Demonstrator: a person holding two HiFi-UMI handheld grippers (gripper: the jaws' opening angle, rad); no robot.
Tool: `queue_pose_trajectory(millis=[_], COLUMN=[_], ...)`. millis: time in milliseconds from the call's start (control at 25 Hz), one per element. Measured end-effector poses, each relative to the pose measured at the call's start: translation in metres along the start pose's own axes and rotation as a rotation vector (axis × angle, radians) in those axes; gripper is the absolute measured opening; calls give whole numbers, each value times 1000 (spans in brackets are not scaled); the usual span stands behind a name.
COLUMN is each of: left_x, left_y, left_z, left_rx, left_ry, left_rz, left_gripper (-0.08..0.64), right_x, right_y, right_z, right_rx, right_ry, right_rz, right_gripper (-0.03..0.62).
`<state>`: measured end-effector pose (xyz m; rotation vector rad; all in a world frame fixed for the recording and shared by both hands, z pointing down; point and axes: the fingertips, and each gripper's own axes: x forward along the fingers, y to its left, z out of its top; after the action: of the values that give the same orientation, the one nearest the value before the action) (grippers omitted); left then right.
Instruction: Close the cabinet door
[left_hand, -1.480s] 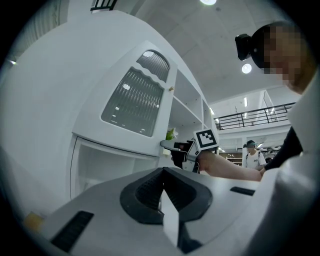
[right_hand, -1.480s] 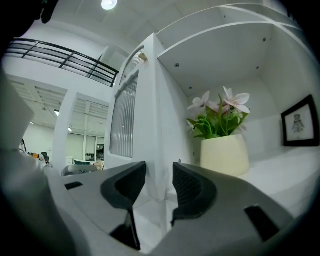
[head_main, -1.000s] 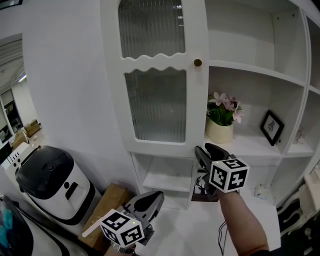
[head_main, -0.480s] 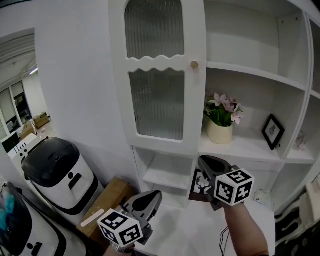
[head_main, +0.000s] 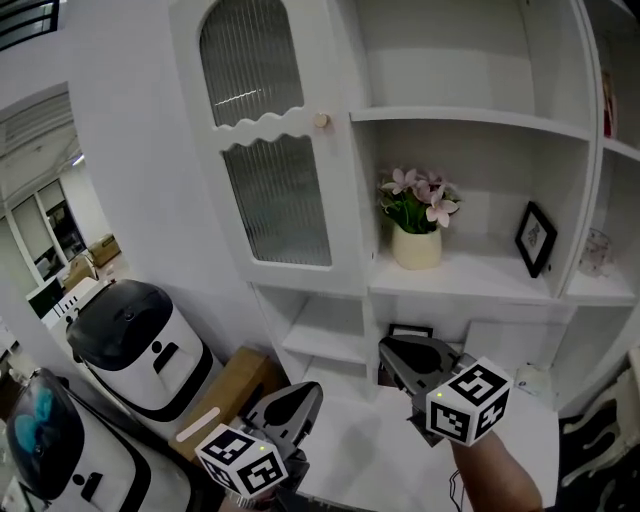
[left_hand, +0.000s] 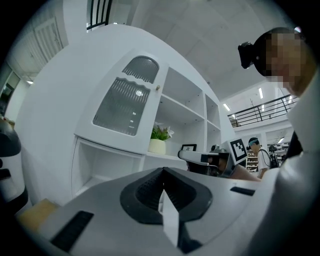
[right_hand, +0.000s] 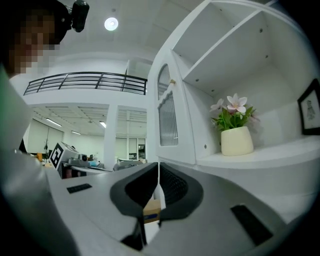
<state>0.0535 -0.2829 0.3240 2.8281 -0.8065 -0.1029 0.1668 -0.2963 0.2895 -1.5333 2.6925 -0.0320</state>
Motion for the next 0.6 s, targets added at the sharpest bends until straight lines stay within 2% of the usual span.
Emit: queue_pose_trajectory(millis=[320,600], left_x=[-21,-45], left_y=[-44,-59], left_z=[-20,-29], left_rx=[-10,-15], left_ry=[7,8], left_rz=[88,122], left_gripper=[5,5], right_x=[-46,-68], right_y=[24,45], right_z=[-6,-13], right_rx=[27,59], right_ry=[-1,-4], right_rz=[112,143], right_gripper=[9,8])
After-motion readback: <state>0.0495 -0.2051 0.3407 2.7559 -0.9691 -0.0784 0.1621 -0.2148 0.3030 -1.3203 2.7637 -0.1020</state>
